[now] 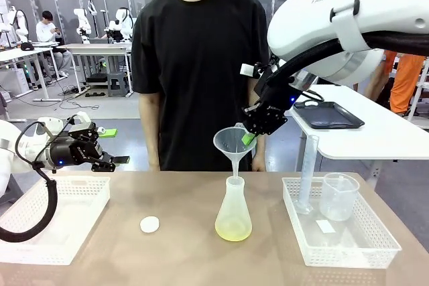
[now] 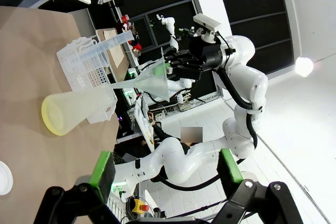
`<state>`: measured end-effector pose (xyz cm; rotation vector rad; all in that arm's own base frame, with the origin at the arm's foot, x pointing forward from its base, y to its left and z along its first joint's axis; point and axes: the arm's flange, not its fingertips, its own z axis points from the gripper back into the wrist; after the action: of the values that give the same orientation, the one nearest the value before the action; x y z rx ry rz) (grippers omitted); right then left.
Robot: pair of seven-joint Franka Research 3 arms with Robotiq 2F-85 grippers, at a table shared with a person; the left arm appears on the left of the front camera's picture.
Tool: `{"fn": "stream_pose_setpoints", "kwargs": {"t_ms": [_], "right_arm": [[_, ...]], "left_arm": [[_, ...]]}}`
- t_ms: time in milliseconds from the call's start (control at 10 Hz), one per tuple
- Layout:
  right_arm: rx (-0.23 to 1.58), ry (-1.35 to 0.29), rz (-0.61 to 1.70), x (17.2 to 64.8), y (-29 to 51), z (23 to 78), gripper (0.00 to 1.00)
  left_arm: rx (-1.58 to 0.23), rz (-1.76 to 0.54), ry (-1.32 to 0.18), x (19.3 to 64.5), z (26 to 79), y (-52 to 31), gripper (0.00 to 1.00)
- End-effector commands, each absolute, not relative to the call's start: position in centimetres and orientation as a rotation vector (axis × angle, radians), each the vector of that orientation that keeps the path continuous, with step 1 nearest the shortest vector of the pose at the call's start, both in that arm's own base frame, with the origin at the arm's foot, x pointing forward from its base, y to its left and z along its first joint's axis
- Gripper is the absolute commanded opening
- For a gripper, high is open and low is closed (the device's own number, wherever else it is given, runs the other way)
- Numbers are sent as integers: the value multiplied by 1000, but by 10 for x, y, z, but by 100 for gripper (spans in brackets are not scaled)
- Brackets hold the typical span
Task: Prepare the solutions needed for the experiment.
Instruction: Once the solution is in the Big flask , pick up the Plastic Funnel and place it back into the right Organizing basket.
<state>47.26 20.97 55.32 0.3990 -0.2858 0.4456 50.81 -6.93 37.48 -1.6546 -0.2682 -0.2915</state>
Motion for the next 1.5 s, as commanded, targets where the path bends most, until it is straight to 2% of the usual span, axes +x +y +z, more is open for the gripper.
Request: {"fn": "stream_pose_setpoints", "kwargs": {"t_ms": [0,400,1100,1400], "right_arm": [[423,-349,475,460,197,559,0],[524,-315,503,445,162,576,0],[537,-316,229,428,6,584,0],[507,-248,144,435,-32,582,0]], "left_arm": [[-1669,-312,-276,509,375,-69,100],[-1669,-312,-276,509,375,-69,100],[-1669,-312,-276,509,375,-69,100],[-1669,-312,-276,509,375,-69,100]]}}
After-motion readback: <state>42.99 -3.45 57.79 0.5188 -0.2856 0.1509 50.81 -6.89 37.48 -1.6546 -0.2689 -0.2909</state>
